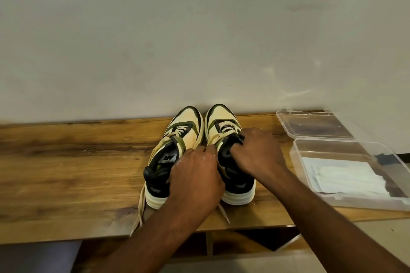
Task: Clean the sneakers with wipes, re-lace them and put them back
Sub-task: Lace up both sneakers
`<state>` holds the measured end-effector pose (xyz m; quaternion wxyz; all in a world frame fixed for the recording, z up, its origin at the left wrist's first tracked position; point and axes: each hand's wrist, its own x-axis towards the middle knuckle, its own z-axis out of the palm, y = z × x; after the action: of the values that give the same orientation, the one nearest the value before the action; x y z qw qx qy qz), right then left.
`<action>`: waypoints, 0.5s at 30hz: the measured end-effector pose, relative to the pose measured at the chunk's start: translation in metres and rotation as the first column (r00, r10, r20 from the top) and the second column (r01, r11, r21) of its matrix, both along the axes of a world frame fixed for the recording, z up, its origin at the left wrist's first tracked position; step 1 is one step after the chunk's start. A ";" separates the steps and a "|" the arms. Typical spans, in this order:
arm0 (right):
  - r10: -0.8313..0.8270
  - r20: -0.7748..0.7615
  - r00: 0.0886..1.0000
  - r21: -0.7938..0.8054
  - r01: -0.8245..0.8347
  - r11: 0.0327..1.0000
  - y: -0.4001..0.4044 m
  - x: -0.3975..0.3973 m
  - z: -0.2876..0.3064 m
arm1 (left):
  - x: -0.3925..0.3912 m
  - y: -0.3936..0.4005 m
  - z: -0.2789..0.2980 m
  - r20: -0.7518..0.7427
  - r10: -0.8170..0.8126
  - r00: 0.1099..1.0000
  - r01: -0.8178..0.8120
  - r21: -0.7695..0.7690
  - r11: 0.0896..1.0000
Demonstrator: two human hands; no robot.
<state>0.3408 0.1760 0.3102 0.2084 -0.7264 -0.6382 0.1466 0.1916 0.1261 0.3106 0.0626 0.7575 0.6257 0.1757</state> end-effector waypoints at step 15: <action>0.095 -0.050 0.994 0.022 -0.094 0.995 0.004 -0.035 -0.006 | -0.039 0.011 0.006 0.057 0.086 0.995 -0.084 -0.035 0.996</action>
<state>0.3056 0.1804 0.3043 0.2246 -0.6892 -0.6680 0.1683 0.1525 0.1376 0.3169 0.0855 0.7235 0.6582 0.1900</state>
